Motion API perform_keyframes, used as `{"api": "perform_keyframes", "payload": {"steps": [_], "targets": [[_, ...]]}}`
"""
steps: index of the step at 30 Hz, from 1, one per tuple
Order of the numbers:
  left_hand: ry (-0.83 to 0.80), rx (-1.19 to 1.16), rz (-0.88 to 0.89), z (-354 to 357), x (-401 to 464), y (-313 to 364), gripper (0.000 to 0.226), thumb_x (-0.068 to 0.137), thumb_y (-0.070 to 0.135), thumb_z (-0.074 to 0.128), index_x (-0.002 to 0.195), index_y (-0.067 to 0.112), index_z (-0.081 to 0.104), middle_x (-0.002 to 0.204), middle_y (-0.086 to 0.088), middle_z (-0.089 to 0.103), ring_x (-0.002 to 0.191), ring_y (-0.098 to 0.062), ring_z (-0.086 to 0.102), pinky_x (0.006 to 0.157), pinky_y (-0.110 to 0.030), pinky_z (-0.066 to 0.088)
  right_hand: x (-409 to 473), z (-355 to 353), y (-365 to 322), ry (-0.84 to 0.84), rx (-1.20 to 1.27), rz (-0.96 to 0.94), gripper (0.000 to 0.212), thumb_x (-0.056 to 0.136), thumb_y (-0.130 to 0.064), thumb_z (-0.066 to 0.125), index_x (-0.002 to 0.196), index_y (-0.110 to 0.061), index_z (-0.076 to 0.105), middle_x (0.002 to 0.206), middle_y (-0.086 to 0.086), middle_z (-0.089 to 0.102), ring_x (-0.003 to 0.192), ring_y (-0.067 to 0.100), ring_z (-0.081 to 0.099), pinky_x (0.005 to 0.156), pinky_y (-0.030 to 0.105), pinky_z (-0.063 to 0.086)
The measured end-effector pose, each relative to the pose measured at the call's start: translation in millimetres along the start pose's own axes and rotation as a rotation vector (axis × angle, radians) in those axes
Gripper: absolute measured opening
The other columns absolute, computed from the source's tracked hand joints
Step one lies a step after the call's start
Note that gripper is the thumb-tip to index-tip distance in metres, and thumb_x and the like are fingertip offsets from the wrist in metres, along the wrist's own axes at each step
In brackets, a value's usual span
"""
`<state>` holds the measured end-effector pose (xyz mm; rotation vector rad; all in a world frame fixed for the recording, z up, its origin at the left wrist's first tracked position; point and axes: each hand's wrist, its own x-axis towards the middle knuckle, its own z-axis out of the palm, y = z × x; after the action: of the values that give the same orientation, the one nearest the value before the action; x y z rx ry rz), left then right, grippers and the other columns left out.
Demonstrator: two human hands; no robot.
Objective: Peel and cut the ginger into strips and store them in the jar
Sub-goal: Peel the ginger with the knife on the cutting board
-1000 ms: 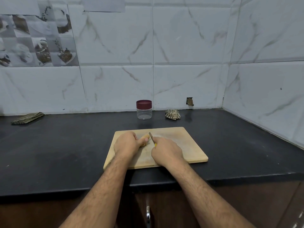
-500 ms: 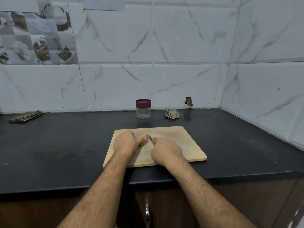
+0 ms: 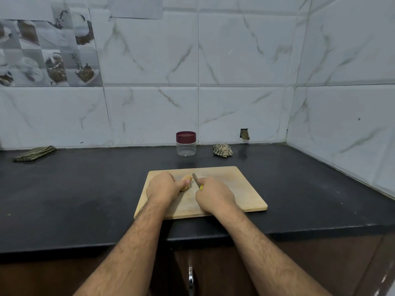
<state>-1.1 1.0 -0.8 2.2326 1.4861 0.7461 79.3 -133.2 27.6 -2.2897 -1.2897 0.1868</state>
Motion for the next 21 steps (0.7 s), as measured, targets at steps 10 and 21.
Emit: {"api": "perform_keyframes", "payload": {"steps": [10,21], "targets": [[-0.005,-0.002,-0.001,2.4,2.4,-1.9,0.059,0.079,0.064,0.066,0.053,0.018,0.04,0.052,0.004,0.045,0.054,-0.018,0.047,0.049,-0.027,0.029,4.3,3.3,-1.8,0.011,0.002,-0.009,0.054,0.087,-0.013,0.044,0.136,-0.032,0.055,0.123,0.0,0.064,0.111,0.024,0.058,0.072,0.03,0.042],[-0.03,0.006,-0.014,3.3,8.7,-2.9,0.061,0.076,0.073,0.062,0.06,0.015,0.053,0.062,0.0,0.06,0.066,-0.022,0.06,0.054,-0.027,0.037,11.4,3.0,-7.9,-0.026,-0.064,-0.021,0.049,0.089,-0.01,0.046,0.132,-0.031,0.059,0.123,0.0,0.064,0.111,0.023,0.059,0.074,0.028,0.043]]}}
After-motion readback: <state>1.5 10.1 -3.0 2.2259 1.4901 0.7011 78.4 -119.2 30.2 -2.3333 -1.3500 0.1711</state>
